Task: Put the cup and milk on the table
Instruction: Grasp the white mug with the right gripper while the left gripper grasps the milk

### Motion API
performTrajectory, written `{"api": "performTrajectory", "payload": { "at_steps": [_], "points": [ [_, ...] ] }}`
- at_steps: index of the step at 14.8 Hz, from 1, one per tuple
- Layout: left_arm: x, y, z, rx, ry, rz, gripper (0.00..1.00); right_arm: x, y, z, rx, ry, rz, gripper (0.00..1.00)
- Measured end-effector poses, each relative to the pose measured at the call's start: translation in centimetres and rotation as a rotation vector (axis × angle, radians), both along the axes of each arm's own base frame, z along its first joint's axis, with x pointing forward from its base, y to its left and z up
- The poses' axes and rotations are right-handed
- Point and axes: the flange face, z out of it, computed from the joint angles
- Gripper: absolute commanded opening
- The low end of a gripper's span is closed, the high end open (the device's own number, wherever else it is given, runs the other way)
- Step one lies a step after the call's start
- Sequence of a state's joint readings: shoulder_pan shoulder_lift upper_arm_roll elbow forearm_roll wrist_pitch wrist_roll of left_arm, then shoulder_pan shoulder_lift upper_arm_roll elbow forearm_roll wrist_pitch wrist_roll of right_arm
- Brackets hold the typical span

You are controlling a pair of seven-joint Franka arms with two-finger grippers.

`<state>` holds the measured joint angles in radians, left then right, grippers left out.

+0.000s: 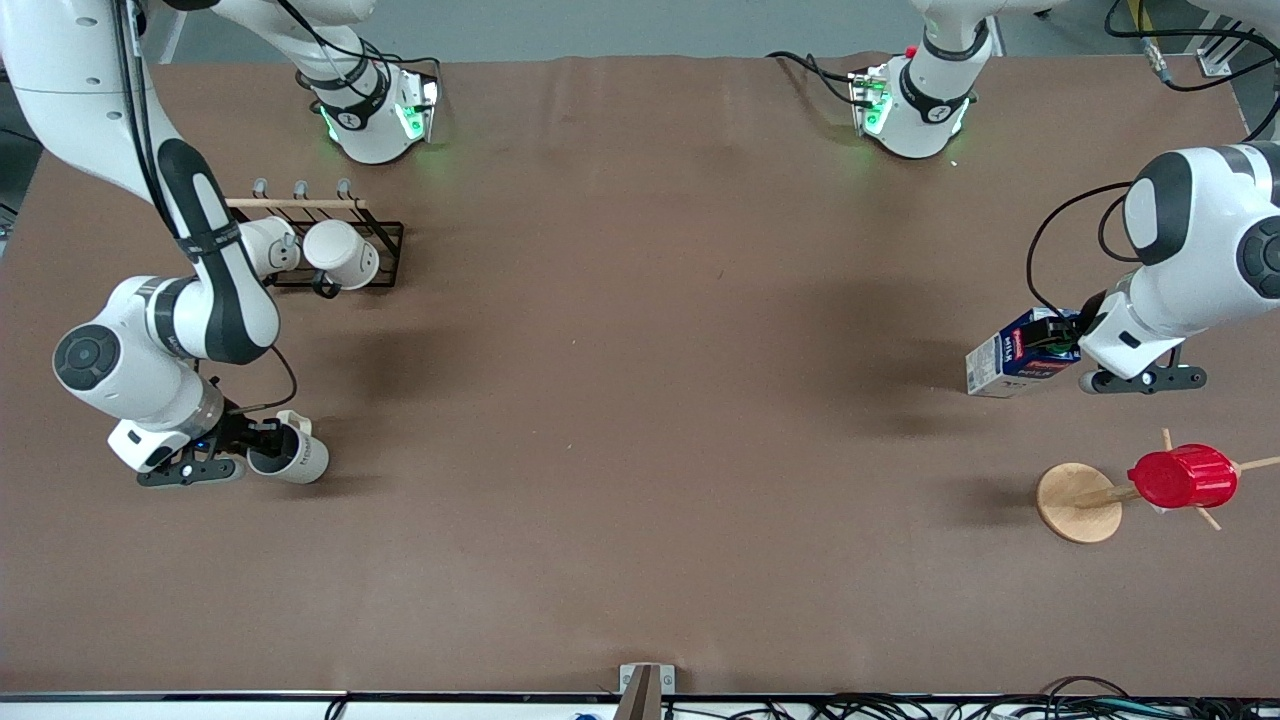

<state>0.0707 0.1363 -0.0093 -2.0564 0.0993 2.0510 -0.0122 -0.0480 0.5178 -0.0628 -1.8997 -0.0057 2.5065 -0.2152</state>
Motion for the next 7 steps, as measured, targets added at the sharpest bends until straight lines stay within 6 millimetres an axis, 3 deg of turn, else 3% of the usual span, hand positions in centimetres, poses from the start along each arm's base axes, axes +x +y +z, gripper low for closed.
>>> {"api": "performTrajectory", "payload": {
  "at_steps": [5, 7],
  "points": [
    [-0.7, 0.6, -1.3, -0.002, 0.003, 0.009, 0.99, 0.3, 0.0, 0.5, 0.001, -0.002, -0.007, 0.00],
    [-0.9, 0.6, -1.6, -0.003, 0.010, 0.009, 0.95, 0.8, 0.5, 2.1, 0.010, 0.037, -0.039, 0.00]
  ]
}}
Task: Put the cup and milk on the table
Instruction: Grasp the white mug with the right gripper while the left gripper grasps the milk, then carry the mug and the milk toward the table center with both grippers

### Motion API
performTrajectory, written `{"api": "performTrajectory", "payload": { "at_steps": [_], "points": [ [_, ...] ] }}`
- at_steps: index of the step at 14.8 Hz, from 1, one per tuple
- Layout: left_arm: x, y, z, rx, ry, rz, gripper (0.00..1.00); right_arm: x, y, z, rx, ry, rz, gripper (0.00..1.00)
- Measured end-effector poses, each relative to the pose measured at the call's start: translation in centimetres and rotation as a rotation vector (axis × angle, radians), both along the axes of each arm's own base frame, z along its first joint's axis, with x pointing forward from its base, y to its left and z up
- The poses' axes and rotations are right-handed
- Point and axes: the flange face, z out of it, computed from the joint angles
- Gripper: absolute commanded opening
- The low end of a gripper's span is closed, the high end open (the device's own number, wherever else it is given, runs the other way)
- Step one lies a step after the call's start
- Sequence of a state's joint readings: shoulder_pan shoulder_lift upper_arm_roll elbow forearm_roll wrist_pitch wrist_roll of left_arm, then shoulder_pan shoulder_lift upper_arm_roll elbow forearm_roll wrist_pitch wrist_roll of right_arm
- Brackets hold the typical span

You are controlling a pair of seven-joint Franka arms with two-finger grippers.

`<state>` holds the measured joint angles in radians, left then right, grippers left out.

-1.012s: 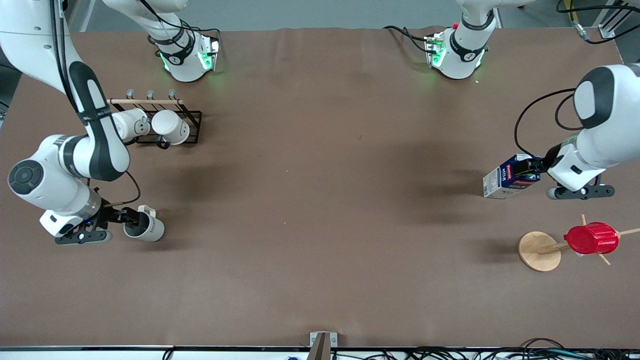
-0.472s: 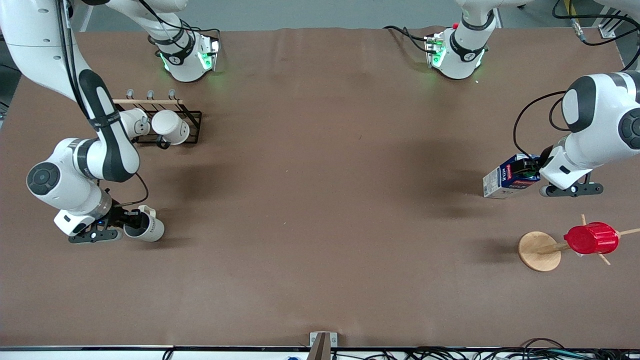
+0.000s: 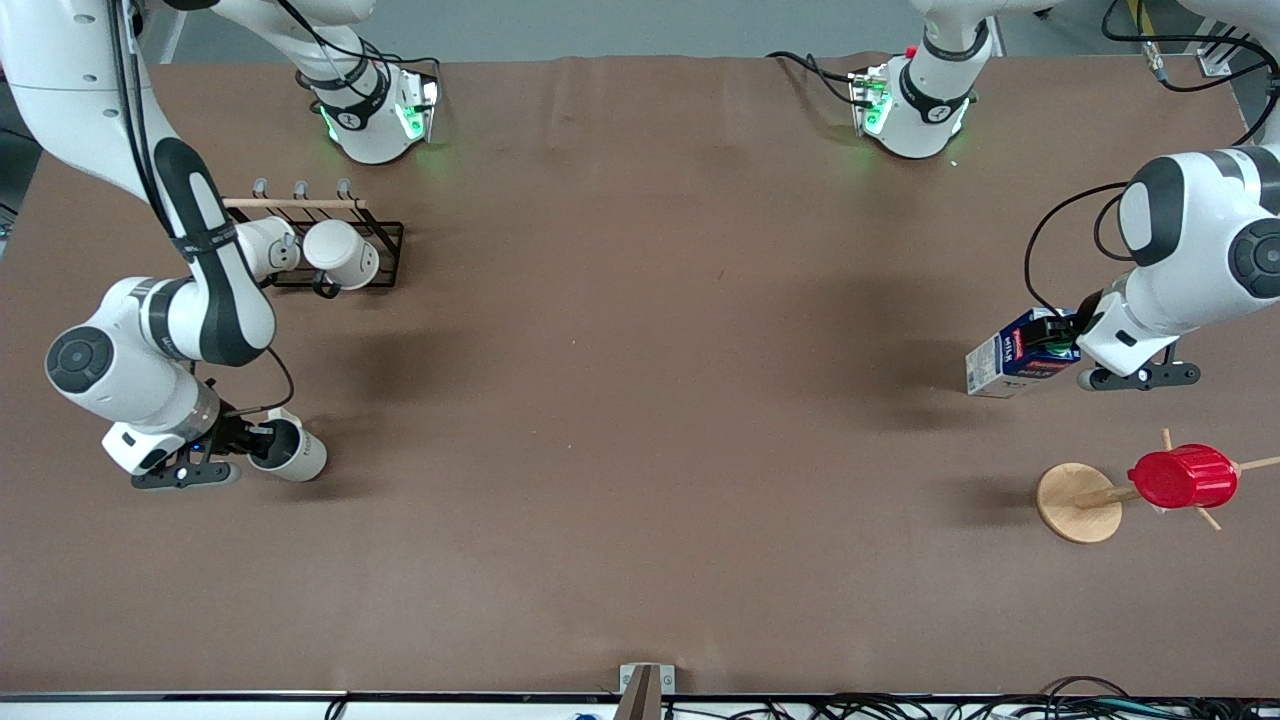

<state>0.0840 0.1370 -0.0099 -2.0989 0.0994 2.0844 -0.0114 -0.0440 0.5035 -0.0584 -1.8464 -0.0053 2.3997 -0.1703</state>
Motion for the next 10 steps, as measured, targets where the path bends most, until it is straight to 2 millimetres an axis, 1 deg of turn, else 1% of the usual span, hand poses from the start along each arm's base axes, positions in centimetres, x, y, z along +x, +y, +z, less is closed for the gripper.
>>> {"api": "performTrajectory", "payload": {
  "at_steps": [1, 2, 3, 4, 5, 6, 7, 9, 10],
  "points": [
    [-0.1, 0.0, -0.1, 0.000, 0.003, 0.000, 0.93, 0.4, 1.0, 1.6, 0.009, 0.029, -0.032, 0.00],
    [-0.1, 0.0, -0.2, 0.000, 0.005, 0.000, 0.88, 0.8, 2.8, 3.7, 0.021, 0.055, -0.069, 0.00],
    [-0.1, 0.0, -0.3, 0.000, 0.005, 0.000, 0.83, 1.1, 5.7, 5.8, 0.038, 0.075, -0.112, 0.00],
    [-0.1, 0.0, -0.3, -0.001, 0.006, 0.000, 0.78, 1.2, 9.1, 7.6, 0.055, 0.086, -0.153, 0.00],
    [-0.1, 0.0, -0.3, -0.001, 0.006, -0.001, 0.74, 1.0, 13.1, 9.2, 0.074, 0.089, -0.194, 0.00],
    [-0.1, 0.0, -0.3, -0.001, 0.005, -0.001, 0.70, 0.7, 17.2, 10.2, 0.092, 0.090, -0.230, 0.00],
    [-0.1, 0.0, -0.3, -0.001, 0.005, -0.001, 0.67, 0.1, 21.1, 10.8, 0.103, 0.090, -0.260, 0.00],
    [-0.1, -0.1, -0.3, -0.001, 0.003, -0.001, 0.61, -1.9, 28.1, 10.9, 0.105, 0.097, -0.319, 0.00],
    [0.0, -0.1, -0.2, -0.001, -0.001, -0.002, 0.55, -3.0, 31.4, 10.5, 0.098, 0.102, -0.342, 0.00]
  ]
}}
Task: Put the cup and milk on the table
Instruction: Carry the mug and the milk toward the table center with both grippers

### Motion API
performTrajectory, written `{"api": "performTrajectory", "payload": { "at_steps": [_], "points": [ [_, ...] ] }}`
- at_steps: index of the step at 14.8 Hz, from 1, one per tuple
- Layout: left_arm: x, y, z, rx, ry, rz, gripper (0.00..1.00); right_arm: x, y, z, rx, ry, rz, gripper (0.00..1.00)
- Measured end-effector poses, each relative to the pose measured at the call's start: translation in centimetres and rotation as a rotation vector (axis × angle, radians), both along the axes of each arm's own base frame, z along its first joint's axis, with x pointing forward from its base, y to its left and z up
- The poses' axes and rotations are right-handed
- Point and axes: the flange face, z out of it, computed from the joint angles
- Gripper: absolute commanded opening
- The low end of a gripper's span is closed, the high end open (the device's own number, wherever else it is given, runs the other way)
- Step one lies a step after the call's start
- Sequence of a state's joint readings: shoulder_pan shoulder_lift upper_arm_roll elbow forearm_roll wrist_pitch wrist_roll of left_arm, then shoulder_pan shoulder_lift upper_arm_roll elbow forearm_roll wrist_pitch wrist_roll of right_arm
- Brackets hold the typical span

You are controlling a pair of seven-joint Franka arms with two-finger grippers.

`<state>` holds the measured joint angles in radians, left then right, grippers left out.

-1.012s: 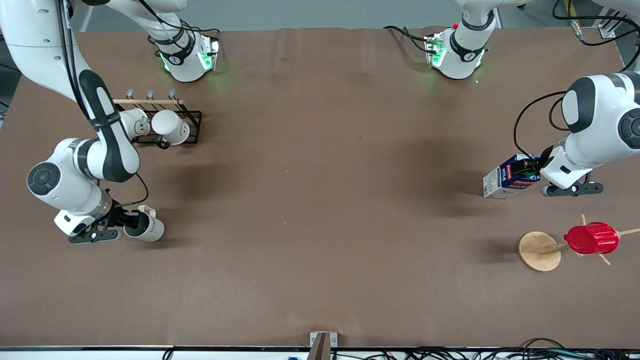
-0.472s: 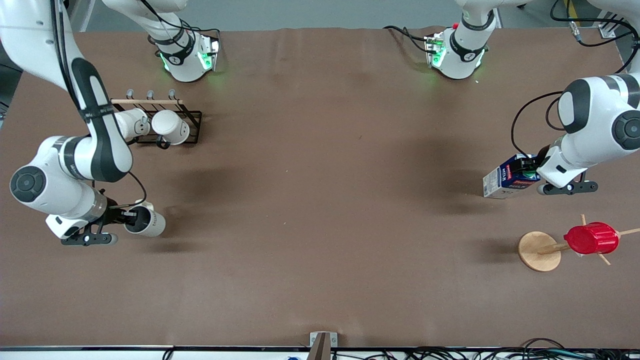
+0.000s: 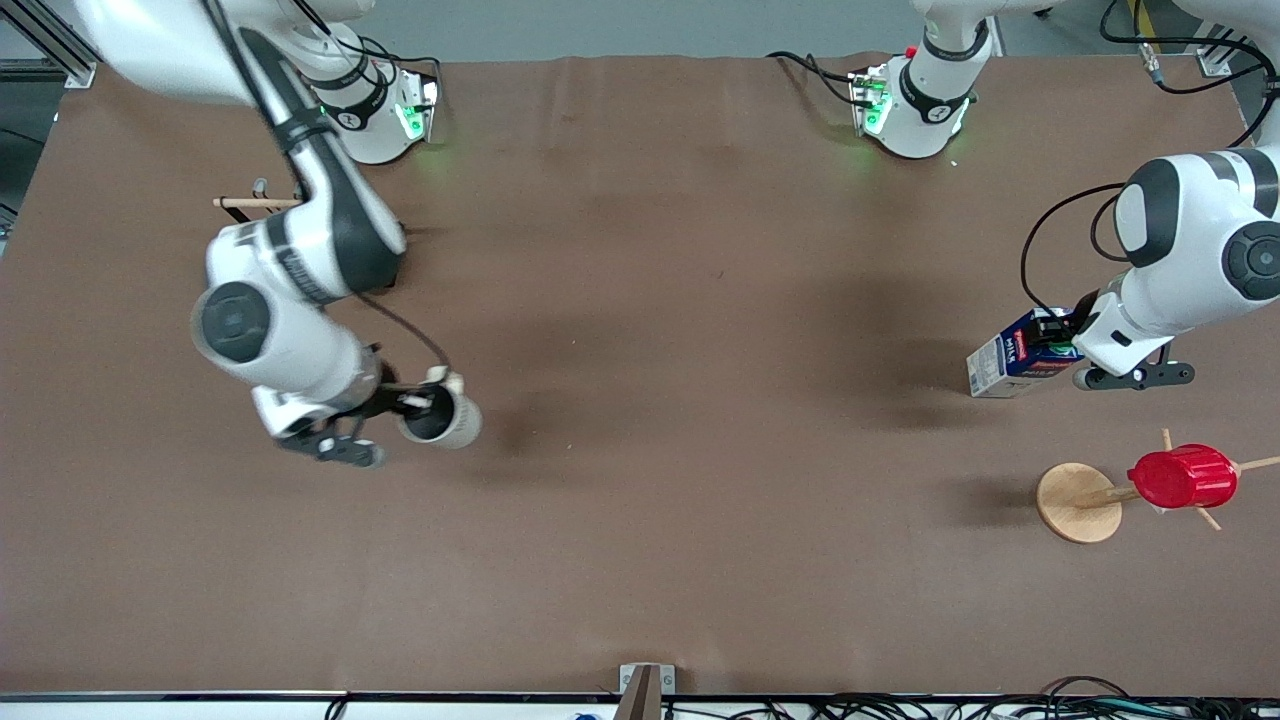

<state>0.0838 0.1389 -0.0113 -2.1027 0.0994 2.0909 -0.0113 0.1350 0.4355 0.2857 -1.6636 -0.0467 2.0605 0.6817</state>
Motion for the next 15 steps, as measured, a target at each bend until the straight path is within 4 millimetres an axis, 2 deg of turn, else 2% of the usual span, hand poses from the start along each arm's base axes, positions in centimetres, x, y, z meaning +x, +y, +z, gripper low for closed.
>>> {"api": "performTrajectory", "payload": {
  "at_steps": [1, 4, 6, 8, 10, 12, 14, 15],
  "points": [
    [0.1, 0.0, 0.1, 0.000, -0.004, -0.001, 0.52, -1.1, 3.3, -0.6, -0.004, 0.005, -0.023, 0.00],
    [0.6, -0.3, 0.9, 0.001, -0.025, -0.007, 0.52, -3.7, 12.2, -3.3, -0.026, 0.015, -0.080, 0.00],
    [1.4, -1.5, 2.3, 0.000, -0.043, -0.028, 0.52, -5.1, 16.4, -5.6, -0.055, 0.001, -0.119, 0.00],
    [2.3, -3.9, 4.3, -0.010, -0.044, -0.060, 0.52, -6.1, 19.1, -7.6, -0.048, -0.017, -0.140, 0.00],
    [2.9, -7.6, 6.3, -0.039, -0.057, -0.071, 0.52, -6.8, 20.6, -9.0, -0.039, -0.032, -0.146, 0.01],
    [3.0, -12.1, 7.6, -0.065, -0.075, -0.085, 0.52, -7.5, 21.8, -10.1, -0.038, -0.047, -0.131, 0.01],
    [2.4, -17.0, 7.9, -0.080, -0.080, -0.107, 0.52, -8.3, 22.7, -11.2, -0.051, -0.056, -0.122, 0.03],
    [2.2, -19.7, 7.8, -0.089, -0.079, -0.118, 0.52, -8.5, 23.1, -11.7, -0.054, -0.062, -0.118, 0.11]
  ]
}}
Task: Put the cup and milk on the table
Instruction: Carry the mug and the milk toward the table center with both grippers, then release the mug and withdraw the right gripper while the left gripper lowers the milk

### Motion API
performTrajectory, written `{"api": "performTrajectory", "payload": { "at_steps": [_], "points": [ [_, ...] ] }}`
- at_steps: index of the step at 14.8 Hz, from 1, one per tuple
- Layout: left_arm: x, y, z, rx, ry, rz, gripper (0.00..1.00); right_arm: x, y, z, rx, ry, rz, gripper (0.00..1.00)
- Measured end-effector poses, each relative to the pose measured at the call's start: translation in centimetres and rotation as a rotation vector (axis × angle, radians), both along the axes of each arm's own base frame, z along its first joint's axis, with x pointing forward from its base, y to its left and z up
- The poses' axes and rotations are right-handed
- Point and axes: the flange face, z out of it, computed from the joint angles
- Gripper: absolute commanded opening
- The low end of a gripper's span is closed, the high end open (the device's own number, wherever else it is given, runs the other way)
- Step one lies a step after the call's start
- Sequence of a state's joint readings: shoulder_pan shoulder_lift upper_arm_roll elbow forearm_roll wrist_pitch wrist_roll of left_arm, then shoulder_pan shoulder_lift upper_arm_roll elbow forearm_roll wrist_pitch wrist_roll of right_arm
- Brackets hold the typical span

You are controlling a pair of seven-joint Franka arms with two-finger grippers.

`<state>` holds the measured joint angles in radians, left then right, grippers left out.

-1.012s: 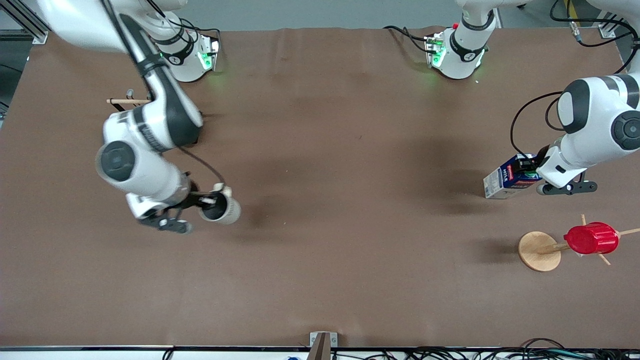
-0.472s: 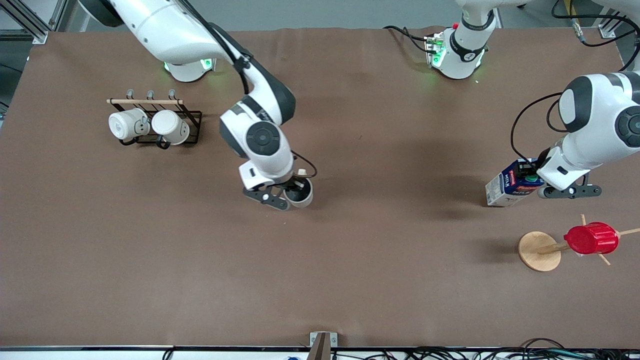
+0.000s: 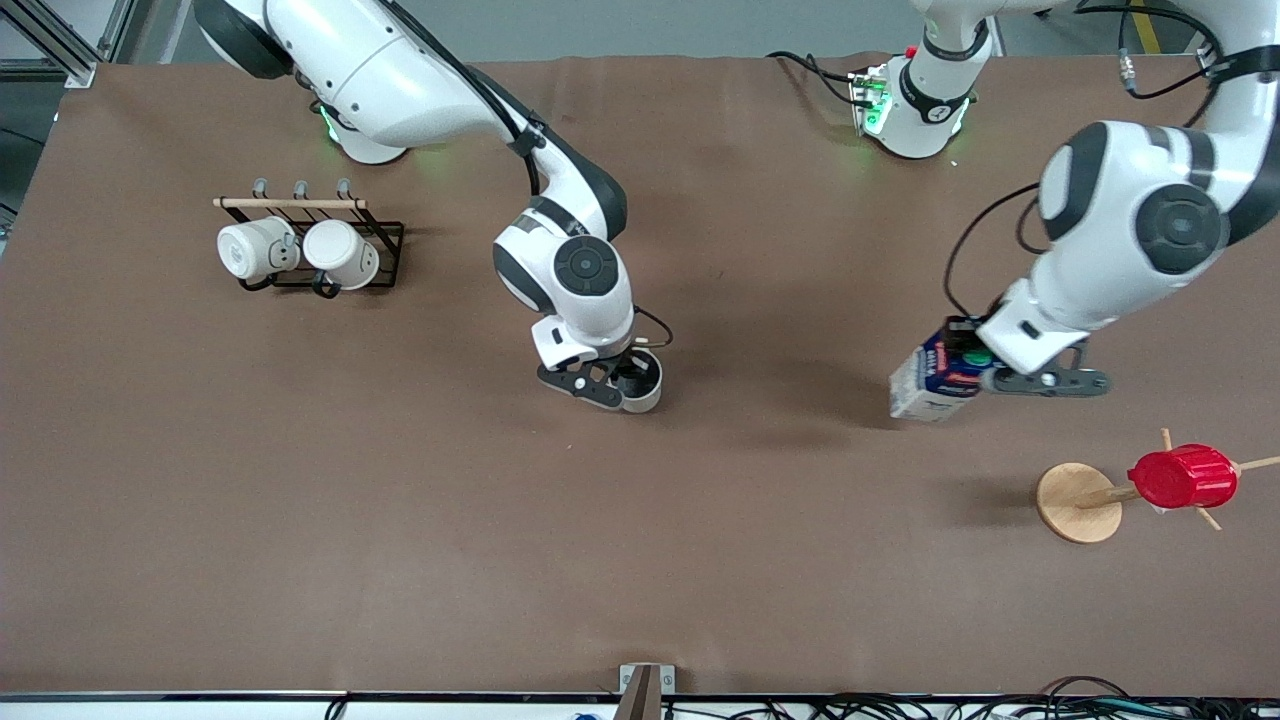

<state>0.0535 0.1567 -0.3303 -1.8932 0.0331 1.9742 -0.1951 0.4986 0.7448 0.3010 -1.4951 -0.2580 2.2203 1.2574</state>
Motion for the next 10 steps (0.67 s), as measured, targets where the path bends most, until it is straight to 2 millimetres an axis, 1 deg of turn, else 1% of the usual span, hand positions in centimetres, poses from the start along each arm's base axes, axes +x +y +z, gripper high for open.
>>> {"api": "performTrajectory", "payload": {
  "at_steps": [1, 2, 3, 5, 7, 8, 9, 10],
  "points": [
    [-0.3, -2.8, -0.2, -0.009, 0.004, -0.007, 0.52, -0.1, 0.2, -0.4, -0.001, -0.001, 0.000, 0.42],
    [-0.5, -5.6, -0.6, -0.019, 0.010, -0.007, 0.52, -0.1, 0.2, -0.6, -0.001, 0.000, -0.001, 0.80],
    [-0.8, -8.2, -1.0, -0.027, 0.017, -0.003, 0.52, 0.0, 0.2, -0.6, -0.001, -0.001, -0.003, 1.00],
    [-1.2, -13.2, -1.7, -0.042, 0.026, 0.021, 0.52, 0.2, 0.2, -0.4, 0.004, -0.005, -0.005, 1.00],
    [-1.7, -16.9, -2.3, -0.051, 0.035, 0.045, 0.52, 0.5, 0.5, 0.5, 0.021, -0.013, -0.007, 1.00],
    [-2.0, -18.2, -2.6, -0.053, 0.041, 0.052, 0.52, 0.9, 0.4, 1.5, 0.030, -0.018, -0.012, 1.00],
    [-2.2, -19.2, -2.9, -0.054, 0.045, 0.058, 0.52, 1.5, -0.2, 2.9, 0.026, -0.019, -0.022, 1.00],
    [-2.3, -20.0, -3.0, -0.058, 0.047, 0.067, 0.52, 2.4, -1.4, 4.9, 0.010, -0.024, -0.033, 1.00]
  ]
}}
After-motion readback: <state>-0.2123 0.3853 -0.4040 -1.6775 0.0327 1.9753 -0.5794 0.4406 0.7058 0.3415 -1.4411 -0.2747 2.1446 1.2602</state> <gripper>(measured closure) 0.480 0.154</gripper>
